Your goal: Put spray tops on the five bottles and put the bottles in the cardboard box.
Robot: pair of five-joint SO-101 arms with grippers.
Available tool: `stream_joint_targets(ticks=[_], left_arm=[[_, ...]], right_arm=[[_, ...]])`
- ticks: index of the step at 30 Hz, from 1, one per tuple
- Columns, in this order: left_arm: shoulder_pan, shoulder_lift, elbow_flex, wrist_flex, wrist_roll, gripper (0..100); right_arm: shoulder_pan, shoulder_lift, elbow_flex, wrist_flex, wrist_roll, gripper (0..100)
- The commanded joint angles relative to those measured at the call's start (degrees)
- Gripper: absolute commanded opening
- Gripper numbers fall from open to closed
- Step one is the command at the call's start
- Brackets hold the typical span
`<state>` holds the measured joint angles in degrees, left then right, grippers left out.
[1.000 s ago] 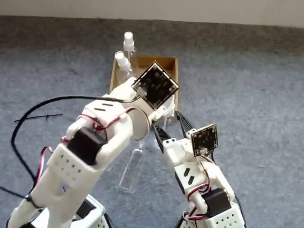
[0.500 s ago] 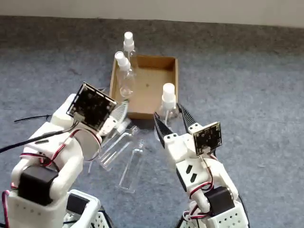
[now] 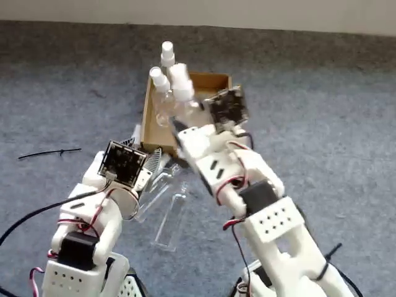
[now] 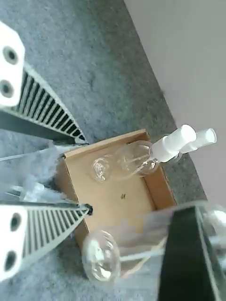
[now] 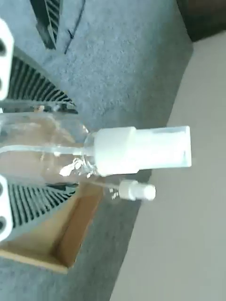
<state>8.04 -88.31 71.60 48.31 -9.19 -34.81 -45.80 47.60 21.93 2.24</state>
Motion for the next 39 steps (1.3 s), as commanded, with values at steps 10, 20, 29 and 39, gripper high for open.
stream_joint_targets(ticks=[10, 20, 29, 39], left_arm=[[-1.3, -5.8, 4.2, -2.9, 0.7, 19], [-0.7, -6.4, -1.3, 2.3, 3.2, 27], [-1.1, -6.4, -4.0, 5.5, 3.1, 30], [-7.2, -5.8, 4.5, -8.4, 2.7, 30]], right_arm=[[-9.2, 1.5, -4.9, -1.3, -0.3, 0.5], [-5.4, 2.0, -5.0, -3.2, -2.2, 0.5], [-5.1, 2.0, -4.6, -8.4, -2.3, 0.5], [-7.1, 1.4, -5.0, 0.0, -5.5, 0.5]])
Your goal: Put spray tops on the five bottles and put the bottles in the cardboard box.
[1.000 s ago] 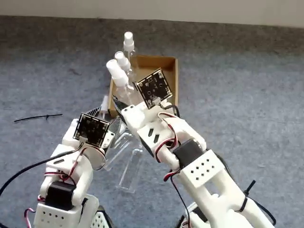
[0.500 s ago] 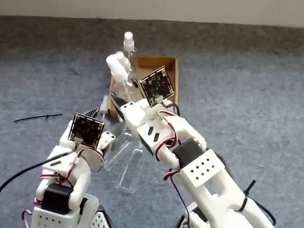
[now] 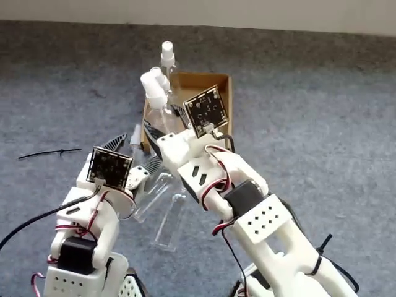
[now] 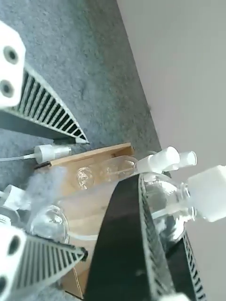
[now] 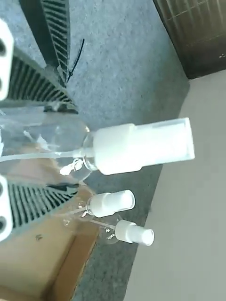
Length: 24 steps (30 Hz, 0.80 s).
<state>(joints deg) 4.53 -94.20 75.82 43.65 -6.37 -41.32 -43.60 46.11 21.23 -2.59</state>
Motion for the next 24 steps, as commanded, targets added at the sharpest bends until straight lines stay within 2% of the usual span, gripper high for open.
stream_joint_targets(ticks=[1, 15, 18, 22, 24], left_arm=[[-4.0, 0.1, 0.4, -3.8, -0.1, 30], [-4.3, 0.0, 2.8, -5.7, -0.2, 30], [-3.9, -0.6, 2.5, -5.0, -0.1, 30], [-4.6, -0.6, 1.1, -3.9, -0.2, 24], [-8.1, 0.0, 1.1, -4.0, -0.2, 23]], right_arm=[[-0.5, -0.8, -3.5, 0.7, -0.7, 0.5], [1.3, -0.1, -3.5, 0.2, 0.2, 0.5], [3.7, 2.0, -3.6, -3.3, 2.5, 0.5], [6.5, 8.6, -5.0, -9.9, 4.0, 0.5], [6.7, 12.6, -7.4, -10.1, 4.0, 0.5]])
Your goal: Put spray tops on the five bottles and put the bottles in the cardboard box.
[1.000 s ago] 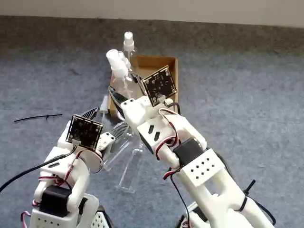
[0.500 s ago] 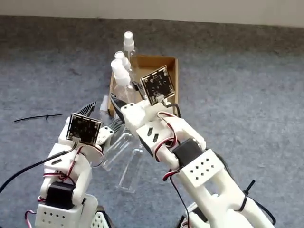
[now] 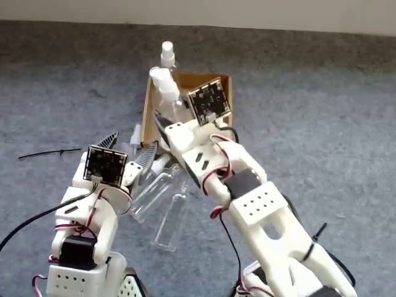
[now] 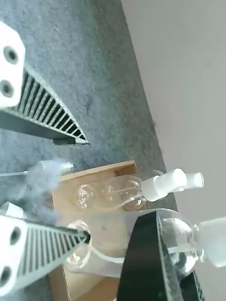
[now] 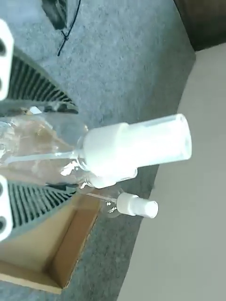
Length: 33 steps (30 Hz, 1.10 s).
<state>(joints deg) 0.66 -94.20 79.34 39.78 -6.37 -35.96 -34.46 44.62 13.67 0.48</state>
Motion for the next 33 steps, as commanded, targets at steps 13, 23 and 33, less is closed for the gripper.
stream_joint_targets(ticks=[13, 23, 33], left_arm=[[-14.7, 0.3, -2.7, -5.9, 0.1, 23], [-14.7, 0.3, -2.6, -5.9, 0.2, 23], [-14.7, 0.3, -2.6, -5.9, 0.3, 23]], right_arm=[[1.1, 15.0, -11.8, -2.5, 1.1, 0.5], [0.7, 14.5, 1.3, -25.3, 1.1, 0.5], [-0.4, 15.3, 8.9, -29.6, 0.9, 0.5]])
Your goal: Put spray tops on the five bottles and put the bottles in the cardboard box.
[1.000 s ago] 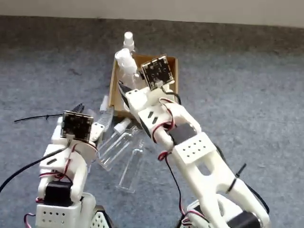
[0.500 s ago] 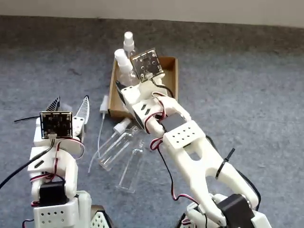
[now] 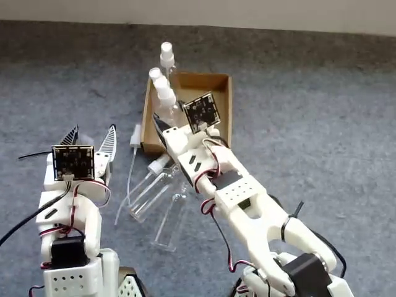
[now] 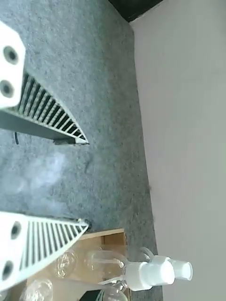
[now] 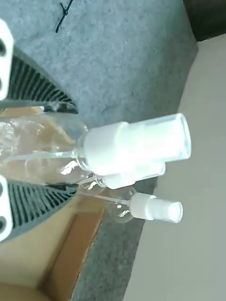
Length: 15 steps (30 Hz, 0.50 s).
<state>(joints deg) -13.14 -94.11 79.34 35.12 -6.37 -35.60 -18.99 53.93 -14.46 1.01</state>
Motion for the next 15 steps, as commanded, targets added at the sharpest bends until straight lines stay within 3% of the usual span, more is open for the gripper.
stream_joint_targets(ticks=[1, 15], left_arm=[[-0.9, 0.2, -2.6, -1.2, 0.3, 23], [-0.9, 0.1, -2.5, -1.2, 0.3, 23]], right_arm=[[-0.7, -0.2, -0.4, -1.5, 0.4, 0.5], [-0.8, 9.2, -5.3, -6.3, 0.4, 0.5]])
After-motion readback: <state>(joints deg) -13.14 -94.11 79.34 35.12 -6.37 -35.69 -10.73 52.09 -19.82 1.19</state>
